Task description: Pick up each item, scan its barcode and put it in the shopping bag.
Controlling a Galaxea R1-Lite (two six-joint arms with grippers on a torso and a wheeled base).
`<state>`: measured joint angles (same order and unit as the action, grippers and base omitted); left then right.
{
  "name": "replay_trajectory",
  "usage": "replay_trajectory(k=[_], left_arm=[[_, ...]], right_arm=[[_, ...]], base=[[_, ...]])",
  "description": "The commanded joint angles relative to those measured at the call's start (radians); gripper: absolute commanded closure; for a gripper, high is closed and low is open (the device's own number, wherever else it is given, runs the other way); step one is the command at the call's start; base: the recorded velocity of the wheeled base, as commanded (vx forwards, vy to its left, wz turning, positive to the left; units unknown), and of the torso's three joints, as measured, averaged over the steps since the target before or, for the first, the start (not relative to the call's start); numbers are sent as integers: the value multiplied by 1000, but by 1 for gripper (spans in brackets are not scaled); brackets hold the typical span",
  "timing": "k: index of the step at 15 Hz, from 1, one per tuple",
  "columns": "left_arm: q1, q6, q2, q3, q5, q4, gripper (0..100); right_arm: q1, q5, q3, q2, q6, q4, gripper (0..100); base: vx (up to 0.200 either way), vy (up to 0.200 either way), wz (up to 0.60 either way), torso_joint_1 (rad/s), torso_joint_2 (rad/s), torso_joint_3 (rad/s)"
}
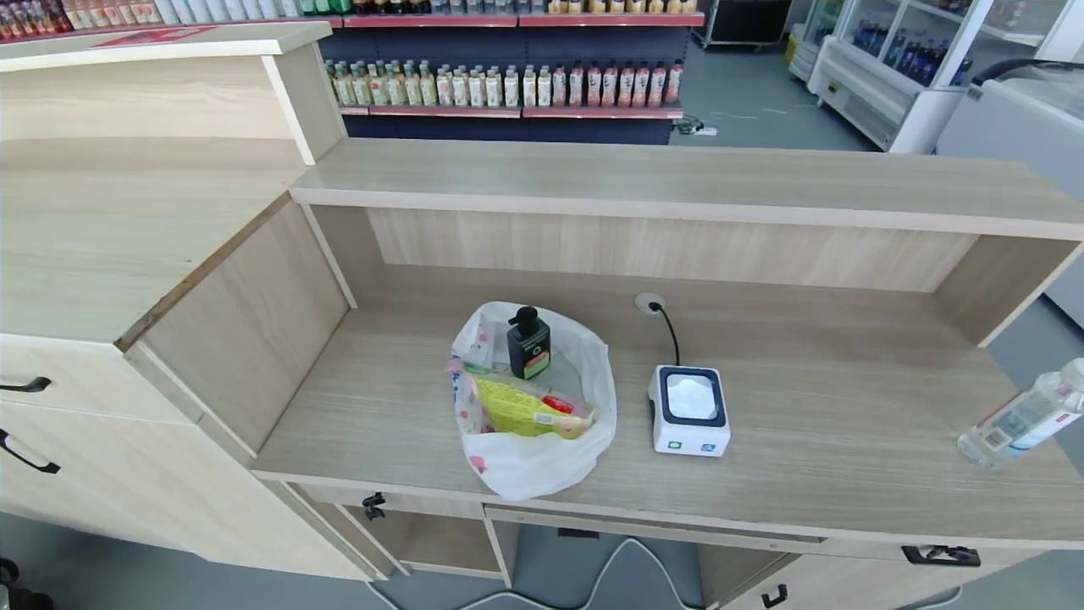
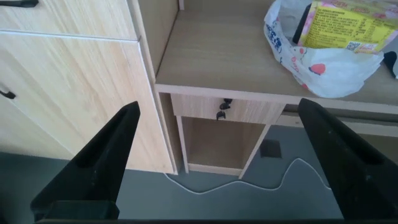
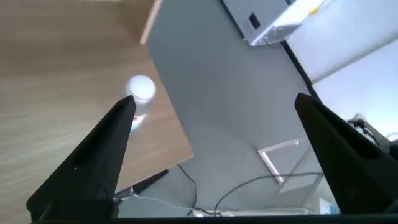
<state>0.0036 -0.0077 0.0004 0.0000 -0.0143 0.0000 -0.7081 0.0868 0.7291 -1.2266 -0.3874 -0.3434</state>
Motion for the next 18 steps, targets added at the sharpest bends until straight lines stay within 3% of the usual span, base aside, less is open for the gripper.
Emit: replay_trajectory(k=[1, 3, 5, 7, 11, 15, 18], left_arm=[[-1, 0, 0, 0, 0, 0, 0], [-1, 0, 0, 0, 0, 0, 0], [-1, 0, 0, 0, 0, 0, 0], [-1, 0, 0, 0, 0, 0, 0], [-1, 0, 0, 0, 0, 0, 0], [-1, 0, 0, 0, 0, 0, 0], [-1, 0, 0, 0, 0, 0, 0]], right_arm=[[-142, -1, -74, -31, 4, -19, 0], [-245, -1, -123, -96, 7, -69, 0], [-292, -2, -117, -189, 13, -235, 0], [-292, -29, -111, -231, 12, -345, 0], [-203, -137, -128, -136, 16, -339, 0], [-200, -366, -134, -51, 13, -345, 0], [-177, -372, -94, -33, 35, -342, 0]], base=[[0, 0, 0, 0, 0, 0], [0, 0, 0, 0, 0, 0], [0, 0, 0, 0, 0, 0], [0, 0, 0, 0, 0, 0], [0, 0, 0, 0, 0, 0], [0, 0, 0, 0, 0, 0], [0, 0, 0, 0, 0, 0]])
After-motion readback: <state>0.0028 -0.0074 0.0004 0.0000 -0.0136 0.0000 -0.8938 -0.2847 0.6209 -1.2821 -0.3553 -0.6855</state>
